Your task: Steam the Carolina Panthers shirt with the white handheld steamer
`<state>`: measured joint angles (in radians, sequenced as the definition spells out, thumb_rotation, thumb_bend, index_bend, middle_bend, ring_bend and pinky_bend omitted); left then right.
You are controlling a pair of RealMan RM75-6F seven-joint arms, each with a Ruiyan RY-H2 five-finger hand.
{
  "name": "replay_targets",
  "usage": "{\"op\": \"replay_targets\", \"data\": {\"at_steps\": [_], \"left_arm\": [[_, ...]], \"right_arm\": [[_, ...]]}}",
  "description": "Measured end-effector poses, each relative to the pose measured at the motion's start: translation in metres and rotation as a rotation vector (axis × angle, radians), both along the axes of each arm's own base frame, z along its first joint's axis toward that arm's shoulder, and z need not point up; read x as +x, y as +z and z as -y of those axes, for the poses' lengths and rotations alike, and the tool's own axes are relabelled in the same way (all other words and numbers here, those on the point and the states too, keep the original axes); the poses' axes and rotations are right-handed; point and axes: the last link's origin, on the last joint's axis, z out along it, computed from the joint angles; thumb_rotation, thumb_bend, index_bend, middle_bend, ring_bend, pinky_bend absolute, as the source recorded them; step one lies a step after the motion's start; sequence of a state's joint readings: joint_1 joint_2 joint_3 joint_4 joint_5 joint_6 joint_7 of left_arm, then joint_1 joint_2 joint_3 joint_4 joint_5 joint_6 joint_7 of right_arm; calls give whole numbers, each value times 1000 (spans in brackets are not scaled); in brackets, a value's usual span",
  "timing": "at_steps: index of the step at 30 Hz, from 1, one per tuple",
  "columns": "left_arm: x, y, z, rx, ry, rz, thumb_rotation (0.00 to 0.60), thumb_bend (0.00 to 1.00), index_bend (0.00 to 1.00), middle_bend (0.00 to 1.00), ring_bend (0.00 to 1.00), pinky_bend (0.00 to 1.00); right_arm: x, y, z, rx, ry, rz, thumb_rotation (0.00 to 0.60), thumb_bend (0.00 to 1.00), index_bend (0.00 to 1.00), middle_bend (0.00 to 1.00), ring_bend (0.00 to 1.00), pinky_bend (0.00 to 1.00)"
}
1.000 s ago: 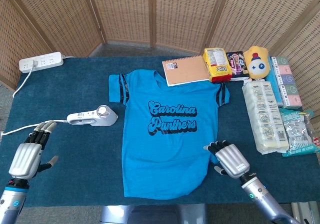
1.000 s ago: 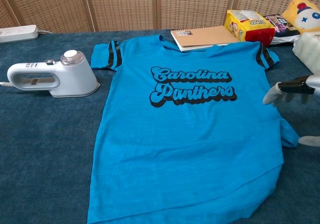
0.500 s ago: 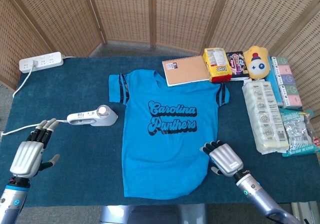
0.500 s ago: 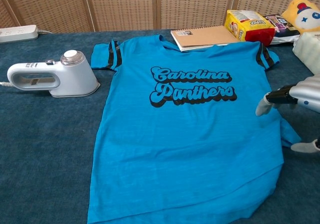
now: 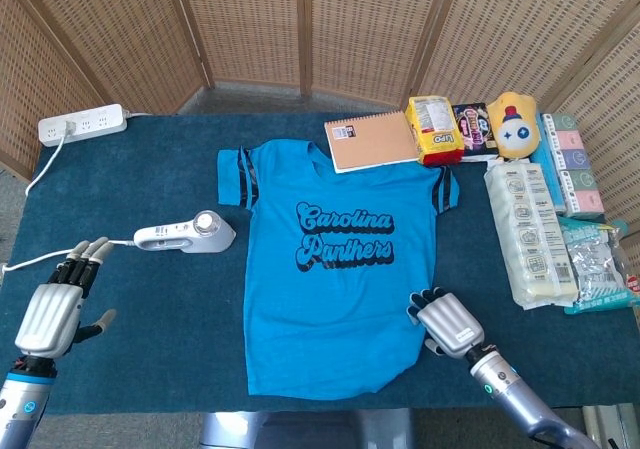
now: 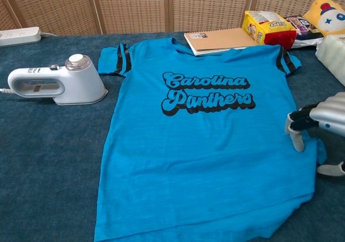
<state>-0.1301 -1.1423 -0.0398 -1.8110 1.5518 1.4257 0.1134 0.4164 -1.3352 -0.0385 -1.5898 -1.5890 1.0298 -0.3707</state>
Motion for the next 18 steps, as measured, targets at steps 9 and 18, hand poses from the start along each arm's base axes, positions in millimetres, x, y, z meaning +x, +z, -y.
{"op": "replay_targets", "data": {"at_steps": [9, 18], "left_arm": [[1, -2, 0, -6, -8, 5, 600, 239, 7, 83, 27, 187], [-3, 1, 2, 3, 4, 3, 598, 239, 7, 83, 27, 188]], "right_arm": [[-3, 0, -9, -8, -11, 18, 600, 298, 565, 454, 460, 511], [1, -4, -11, -22, 5, 70, 600, 317, 663, 630, 623, 661]]}}
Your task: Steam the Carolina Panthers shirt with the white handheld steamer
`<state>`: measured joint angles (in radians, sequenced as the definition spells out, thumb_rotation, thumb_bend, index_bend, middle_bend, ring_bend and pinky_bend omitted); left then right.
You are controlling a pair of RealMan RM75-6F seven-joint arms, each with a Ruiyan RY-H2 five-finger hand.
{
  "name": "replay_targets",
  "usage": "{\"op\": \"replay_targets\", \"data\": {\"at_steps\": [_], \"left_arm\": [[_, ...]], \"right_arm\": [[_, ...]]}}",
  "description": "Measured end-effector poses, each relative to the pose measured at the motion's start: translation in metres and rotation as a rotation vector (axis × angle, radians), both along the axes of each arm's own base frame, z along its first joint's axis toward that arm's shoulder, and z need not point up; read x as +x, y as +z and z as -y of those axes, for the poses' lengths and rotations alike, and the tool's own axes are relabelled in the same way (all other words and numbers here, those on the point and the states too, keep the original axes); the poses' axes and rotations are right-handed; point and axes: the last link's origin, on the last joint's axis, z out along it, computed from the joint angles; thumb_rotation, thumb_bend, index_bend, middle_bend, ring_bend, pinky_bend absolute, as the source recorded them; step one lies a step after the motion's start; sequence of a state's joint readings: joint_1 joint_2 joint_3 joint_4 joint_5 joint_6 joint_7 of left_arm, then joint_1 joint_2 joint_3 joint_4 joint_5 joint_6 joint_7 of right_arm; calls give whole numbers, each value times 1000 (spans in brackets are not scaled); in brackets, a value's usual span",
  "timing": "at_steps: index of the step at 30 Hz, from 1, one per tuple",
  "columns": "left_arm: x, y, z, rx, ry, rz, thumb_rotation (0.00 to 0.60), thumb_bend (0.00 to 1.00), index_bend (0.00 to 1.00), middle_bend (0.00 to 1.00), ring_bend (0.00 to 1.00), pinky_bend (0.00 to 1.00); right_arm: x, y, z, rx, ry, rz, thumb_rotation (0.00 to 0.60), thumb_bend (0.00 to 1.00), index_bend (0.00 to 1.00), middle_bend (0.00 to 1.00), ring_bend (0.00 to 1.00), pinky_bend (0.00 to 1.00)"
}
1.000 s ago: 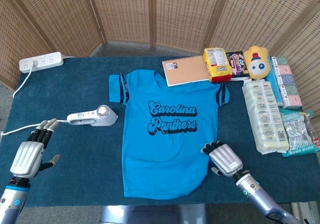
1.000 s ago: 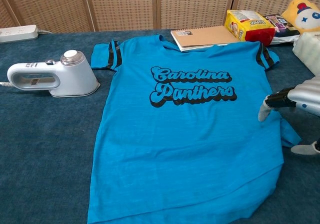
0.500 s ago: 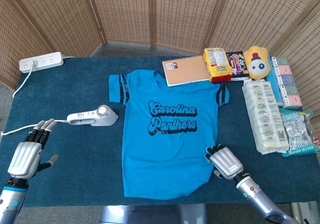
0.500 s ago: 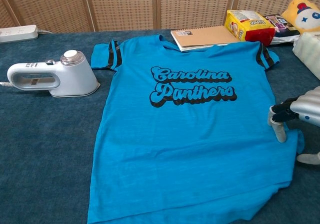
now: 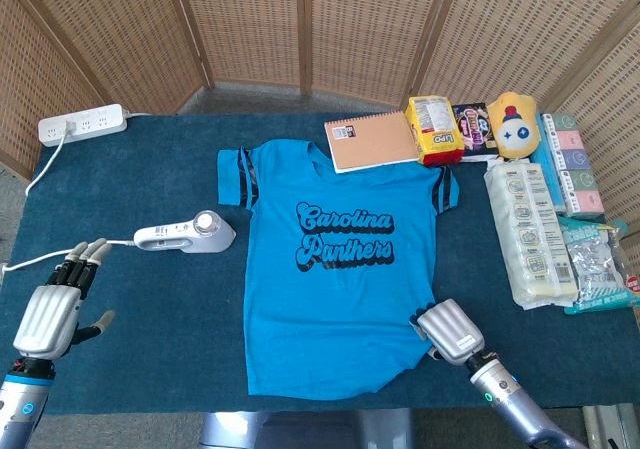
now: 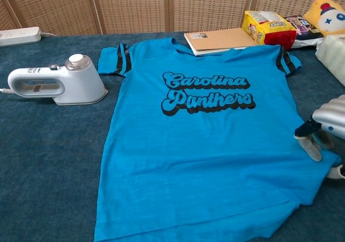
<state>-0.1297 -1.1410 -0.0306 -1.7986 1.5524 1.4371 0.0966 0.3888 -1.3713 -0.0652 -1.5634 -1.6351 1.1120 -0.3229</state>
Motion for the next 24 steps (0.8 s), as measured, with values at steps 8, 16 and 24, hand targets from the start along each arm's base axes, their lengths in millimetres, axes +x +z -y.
{"op": "replay_targets", "data": {"at_steps": [8, 16, 24], "left_arm": [[-2, -5, -5, -22, -6, -32, 600, 240, 7, 83, 28, 190], [-7, -13, -24, -50, 13, -72, 597, 240, 7, 83, 28, 198], [-9, -41, -59, -82, 33, -106, 599, 256, 7, 83, 28, 198]], "right_arm": [[1, 0, -1, -15, 8, 18, 600, 316, 671, 637, 628, 665], [-1, 0, -2, -16, -5, 24, 600, 316, 675, 637, 629, 668], [-5, 1, 0, -22, -22, 27, 600, 317, 682, 637, 629, 670]]}}
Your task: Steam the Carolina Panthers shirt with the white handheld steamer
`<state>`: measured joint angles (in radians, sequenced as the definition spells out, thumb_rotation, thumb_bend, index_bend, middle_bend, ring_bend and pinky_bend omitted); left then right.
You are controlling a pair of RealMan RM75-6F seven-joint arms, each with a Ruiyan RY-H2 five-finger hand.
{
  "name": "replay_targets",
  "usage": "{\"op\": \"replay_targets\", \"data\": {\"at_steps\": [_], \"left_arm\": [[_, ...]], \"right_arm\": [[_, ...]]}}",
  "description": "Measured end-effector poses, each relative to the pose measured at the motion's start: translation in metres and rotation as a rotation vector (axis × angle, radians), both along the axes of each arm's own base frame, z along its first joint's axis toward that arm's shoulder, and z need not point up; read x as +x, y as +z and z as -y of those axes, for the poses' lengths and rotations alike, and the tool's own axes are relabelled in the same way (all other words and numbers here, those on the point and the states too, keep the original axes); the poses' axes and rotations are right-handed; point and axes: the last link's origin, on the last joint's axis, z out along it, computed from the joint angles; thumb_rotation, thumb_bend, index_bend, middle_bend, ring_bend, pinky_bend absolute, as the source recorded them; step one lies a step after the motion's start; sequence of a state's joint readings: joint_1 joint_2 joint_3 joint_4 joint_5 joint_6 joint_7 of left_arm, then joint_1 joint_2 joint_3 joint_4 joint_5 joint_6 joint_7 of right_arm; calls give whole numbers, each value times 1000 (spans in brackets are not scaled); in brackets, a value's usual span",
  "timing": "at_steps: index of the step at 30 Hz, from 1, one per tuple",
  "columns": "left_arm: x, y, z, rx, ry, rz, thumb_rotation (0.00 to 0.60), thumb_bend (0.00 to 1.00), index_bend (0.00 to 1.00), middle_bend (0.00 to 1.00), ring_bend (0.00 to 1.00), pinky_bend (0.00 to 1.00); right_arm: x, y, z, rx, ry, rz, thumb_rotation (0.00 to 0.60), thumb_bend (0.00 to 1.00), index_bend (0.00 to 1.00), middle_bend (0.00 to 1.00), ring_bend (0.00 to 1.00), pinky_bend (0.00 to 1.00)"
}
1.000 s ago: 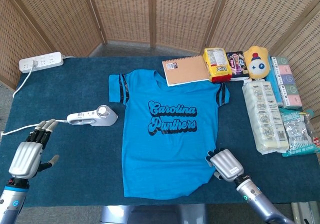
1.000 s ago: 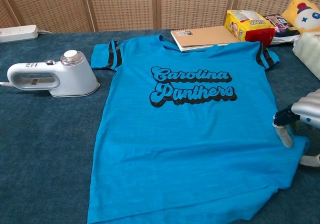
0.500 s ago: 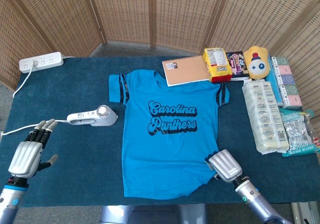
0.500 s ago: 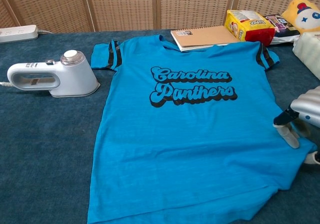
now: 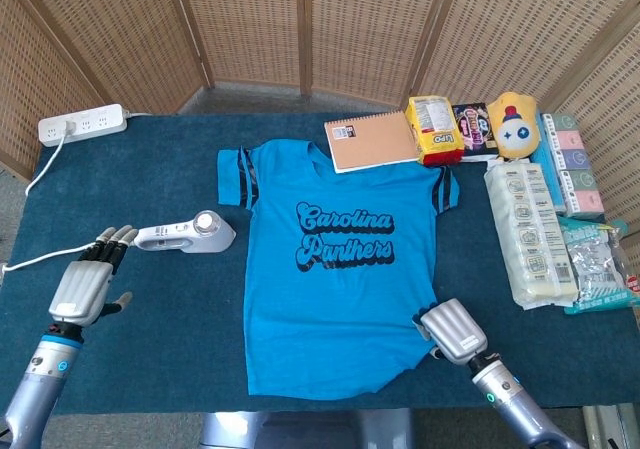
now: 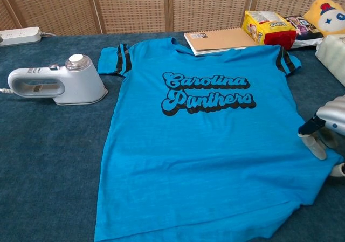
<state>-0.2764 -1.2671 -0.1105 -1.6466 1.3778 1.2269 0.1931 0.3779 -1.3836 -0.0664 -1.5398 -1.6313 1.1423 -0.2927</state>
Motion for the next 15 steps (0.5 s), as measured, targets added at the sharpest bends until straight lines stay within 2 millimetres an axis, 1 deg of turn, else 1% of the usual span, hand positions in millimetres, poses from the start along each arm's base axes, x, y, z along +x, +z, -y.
{"op": "replay_targets", "data": {"at_steps": [8, 15], "left_arm": [[-2, -19, -31, 53, 11, 13, 597, 260, 7, 82, 28, 198], [-2, -28, -54, 80, 12, 11, 596, 274, 7, 83, 28, 205]], "right_arm": [[-3, 1, 3, -2, -13, -5, 600, 316, 689, 639, 631, 674], [-6, 0, 8, -2, -27, -11, 600, 317, 694, 641, 634, 677]]}}
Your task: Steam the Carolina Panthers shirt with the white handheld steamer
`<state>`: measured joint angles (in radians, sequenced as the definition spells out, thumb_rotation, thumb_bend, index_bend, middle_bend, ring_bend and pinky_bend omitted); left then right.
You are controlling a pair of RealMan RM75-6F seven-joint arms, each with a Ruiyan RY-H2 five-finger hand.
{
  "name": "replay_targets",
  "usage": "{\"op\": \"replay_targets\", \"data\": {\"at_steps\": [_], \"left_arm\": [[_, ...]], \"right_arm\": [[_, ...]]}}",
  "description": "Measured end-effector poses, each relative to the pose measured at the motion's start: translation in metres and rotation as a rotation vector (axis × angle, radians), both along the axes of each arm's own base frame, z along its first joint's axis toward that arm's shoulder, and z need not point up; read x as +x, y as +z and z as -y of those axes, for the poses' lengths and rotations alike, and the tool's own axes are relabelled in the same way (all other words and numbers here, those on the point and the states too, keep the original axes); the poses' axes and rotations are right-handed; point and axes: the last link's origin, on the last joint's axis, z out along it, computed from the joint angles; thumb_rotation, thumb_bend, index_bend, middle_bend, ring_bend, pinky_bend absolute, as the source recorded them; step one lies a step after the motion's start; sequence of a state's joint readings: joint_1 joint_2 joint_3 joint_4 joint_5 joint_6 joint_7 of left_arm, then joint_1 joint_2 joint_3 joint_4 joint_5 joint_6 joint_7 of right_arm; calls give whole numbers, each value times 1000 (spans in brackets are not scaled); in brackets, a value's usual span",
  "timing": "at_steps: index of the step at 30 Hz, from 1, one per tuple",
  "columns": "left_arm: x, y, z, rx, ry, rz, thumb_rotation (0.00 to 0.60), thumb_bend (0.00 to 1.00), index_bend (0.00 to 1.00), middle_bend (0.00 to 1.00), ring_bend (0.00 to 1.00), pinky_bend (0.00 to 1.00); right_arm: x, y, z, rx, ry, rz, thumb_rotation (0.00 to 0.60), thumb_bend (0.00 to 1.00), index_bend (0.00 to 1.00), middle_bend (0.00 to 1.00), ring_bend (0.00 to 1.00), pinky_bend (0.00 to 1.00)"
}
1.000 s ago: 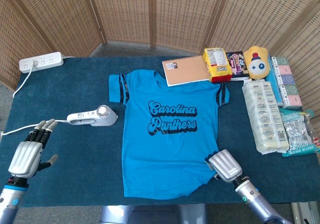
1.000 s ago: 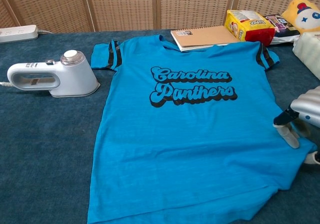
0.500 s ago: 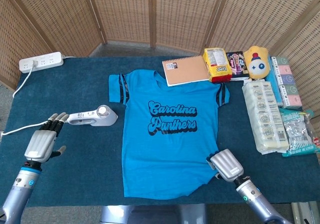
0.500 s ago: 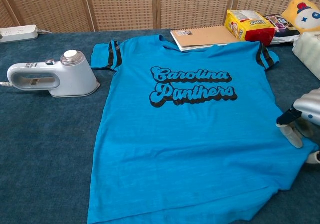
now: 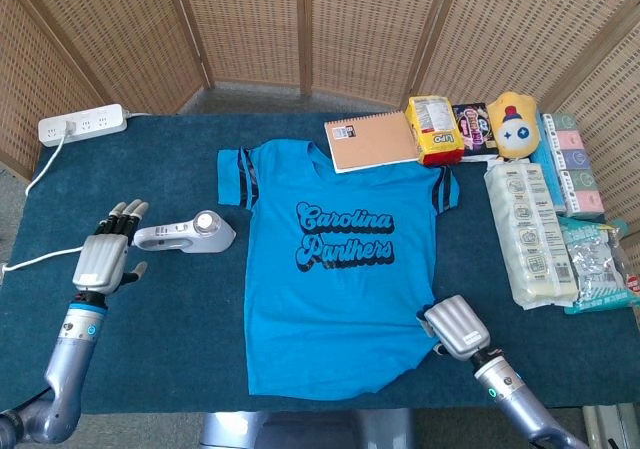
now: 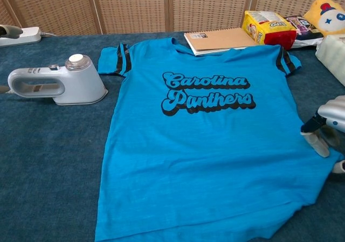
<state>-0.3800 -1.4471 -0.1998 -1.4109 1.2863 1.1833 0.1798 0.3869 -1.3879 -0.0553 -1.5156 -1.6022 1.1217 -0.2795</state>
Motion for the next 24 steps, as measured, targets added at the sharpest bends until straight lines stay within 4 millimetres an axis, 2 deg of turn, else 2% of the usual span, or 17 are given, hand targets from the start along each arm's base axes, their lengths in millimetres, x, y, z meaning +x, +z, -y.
{"op": "replay_targets", "data": {"at_steps": [14, 24], "left_arm": [[0, -20, -45, -27, 12, -40, 598, 275, 1, 83, 28, 205], [4, -38, -66, -63, 22, -62, 595, 276, 1, 83, 30, 208]], "right_arm": [[-5, 3, 8, -16, -24, -7, 600, 317, 699, 642, 638, 679], [-9, 6, 11, -26, -41, -13, 600, 317, 702, 643, 639, 680]]}}
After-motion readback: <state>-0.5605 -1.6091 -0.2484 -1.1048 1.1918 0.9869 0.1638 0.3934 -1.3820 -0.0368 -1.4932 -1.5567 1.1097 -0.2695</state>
